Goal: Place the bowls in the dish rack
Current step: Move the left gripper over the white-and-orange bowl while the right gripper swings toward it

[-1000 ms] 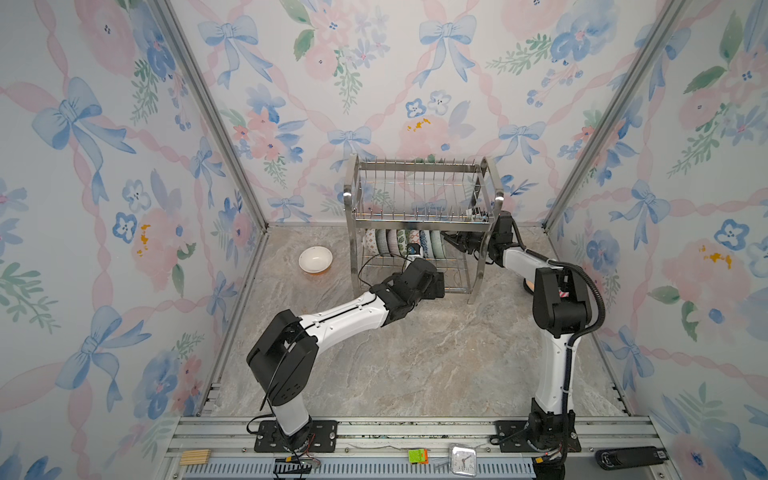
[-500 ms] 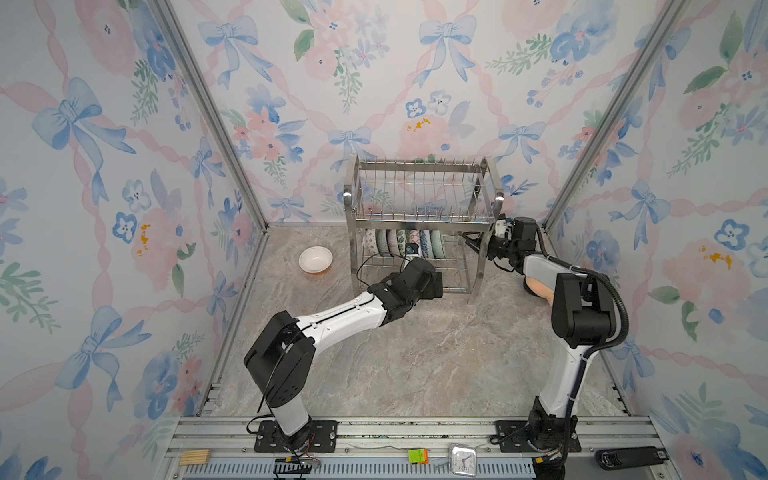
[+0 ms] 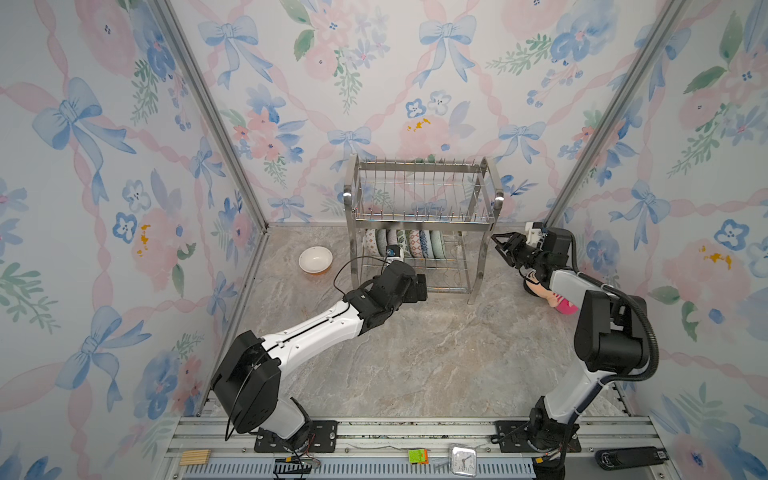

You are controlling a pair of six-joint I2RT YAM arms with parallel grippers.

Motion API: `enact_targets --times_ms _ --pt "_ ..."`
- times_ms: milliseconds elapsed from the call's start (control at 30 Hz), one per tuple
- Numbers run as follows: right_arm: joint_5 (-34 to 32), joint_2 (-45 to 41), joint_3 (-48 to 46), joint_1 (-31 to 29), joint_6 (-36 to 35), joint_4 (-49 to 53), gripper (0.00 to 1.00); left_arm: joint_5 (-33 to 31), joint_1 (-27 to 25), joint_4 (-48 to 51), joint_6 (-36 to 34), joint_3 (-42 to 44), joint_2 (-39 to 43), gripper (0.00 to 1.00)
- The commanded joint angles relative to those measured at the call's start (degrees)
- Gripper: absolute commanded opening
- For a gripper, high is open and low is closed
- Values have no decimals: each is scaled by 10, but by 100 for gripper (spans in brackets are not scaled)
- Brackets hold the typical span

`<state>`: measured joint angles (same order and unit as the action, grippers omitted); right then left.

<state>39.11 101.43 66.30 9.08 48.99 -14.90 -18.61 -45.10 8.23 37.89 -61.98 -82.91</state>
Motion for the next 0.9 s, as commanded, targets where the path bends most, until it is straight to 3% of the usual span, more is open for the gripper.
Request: enact_targets --times_ms 0,133,367,500,633,867 --pt "-61 -60 0 6 -80 117 74 -9 30 43 -16 30 63 98" --pt "-121 -122 -4 3 -151 210 96 19 120 107 -21 57 137 98" --pt "-213 -239 -52 -10 -208 311 97 36 293 119 -45 116 232 98" --pt "-264 -306 -70 -43 -247 356 97 112 394 119 -47 103 177 98" --pt "-330 -368 -83 -110 -293 390 97 171 456 118 -52 59 74 98" --pt "-458 -457 -138 -318 -360 366 97 212 505 118 -65 -15 -69 98"
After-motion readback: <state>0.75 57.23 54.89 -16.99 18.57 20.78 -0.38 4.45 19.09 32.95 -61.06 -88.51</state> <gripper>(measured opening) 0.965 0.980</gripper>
